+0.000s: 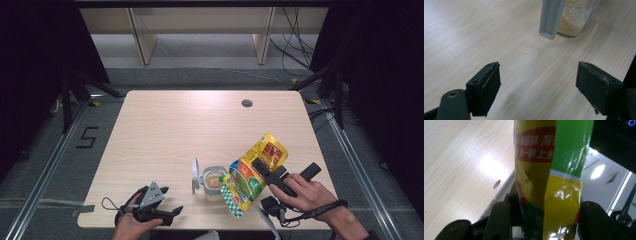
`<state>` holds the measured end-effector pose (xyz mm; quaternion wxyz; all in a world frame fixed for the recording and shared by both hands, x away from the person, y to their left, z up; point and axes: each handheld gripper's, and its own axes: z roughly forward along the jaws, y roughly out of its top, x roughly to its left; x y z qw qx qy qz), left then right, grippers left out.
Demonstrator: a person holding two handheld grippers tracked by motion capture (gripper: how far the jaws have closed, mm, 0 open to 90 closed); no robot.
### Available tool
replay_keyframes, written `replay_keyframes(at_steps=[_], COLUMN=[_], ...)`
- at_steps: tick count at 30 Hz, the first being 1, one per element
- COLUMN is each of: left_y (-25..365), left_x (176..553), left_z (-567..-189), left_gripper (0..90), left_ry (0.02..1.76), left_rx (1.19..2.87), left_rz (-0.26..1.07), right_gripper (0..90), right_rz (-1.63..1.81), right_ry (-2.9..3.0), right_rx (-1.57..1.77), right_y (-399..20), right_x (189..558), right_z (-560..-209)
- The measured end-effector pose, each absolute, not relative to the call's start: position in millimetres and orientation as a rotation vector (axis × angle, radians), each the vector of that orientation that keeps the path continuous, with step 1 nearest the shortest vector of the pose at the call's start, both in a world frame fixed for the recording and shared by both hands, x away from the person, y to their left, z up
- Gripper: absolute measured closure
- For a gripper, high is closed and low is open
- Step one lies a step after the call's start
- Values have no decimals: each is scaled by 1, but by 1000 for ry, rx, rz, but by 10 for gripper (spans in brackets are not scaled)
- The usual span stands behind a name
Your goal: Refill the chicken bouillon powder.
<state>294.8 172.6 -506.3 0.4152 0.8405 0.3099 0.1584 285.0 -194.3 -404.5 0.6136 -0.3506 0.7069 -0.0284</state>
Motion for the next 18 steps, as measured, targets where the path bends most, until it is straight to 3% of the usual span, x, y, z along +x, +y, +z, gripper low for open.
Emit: replay_keyframes(at_steps=[18], left_y=[174], left_x=[295], left_z=[-506], left_gripper=[193], left_ry=[779], left_rx=[2120], left_rz=[396], right_gripper=[613], right_rz=[-70], right_ry=[1641], right_rx=[-807], right_y=[-194], right_x=[288], right_z=[-405])
